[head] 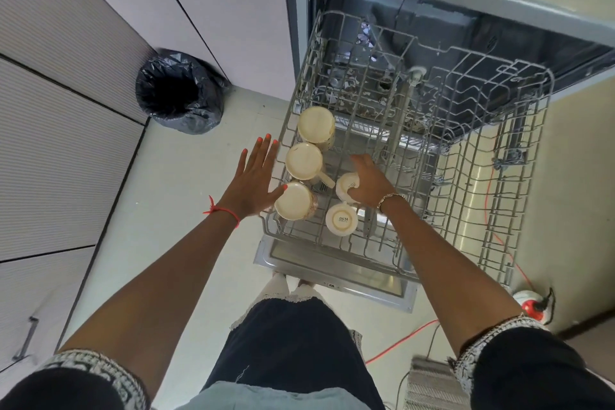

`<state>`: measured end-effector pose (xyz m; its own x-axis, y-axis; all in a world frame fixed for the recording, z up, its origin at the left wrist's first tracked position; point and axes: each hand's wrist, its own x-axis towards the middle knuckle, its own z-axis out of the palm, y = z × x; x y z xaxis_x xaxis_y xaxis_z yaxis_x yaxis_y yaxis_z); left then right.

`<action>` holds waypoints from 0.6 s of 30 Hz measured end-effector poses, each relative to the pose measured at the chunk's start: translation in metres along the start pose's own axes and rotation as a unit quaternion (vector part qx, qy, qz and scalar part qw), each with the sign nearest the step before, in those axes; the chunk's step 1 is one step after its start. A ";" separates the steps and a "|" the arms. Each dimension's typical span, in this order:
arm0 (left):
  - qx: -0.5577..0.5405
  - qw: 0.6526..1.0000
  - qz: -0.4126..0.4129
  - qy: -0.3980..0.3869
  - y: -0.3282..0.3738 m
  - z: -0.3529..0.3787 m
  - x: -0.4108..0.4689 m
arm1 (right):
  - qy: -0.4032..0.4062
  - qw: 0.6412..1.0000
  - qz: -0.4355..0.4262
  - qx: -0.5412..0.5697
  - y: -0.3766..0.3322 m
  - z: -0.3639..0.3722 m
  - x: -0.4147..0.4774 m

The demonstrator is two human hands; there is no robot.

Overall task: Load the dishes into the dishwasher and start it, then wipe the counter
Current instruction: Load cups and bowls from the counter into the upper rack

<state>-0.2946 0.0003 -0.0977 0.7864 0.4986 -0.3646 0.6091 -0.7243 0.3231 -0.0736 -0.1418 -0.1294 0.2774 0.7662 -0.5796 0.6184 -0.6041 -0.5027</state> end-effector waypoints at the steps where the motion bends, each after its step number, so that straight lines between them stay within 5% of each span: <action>1: 0.011 1.000 0.002 0.006 -0.002 -0.007 -0.003 | 0.019 1.000 -0.016 0.001 -0.009 -0.006 -0.002; 8: 0.043 0.996 -0.006 0.077 -0.027 -0.061 -0.024 | 0.164 0.978 -0.131 -0.025 -0.112 -0.041 -0.011; 18: 0.050 0.990 0.016 0.132 -0.133 -0.139 -0.049 | 0.199 0.961 -0.171 -0.084 -0.272 -0.039 0.018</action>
<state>-0.3995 0.1386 -0.0015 0.8127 0.5720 -0.1111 0.5806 -0.7788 0.2373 -0.2080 0.0454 0.0223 0.2760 0.9568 -0.0910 0.8245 -0.2843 -0.4893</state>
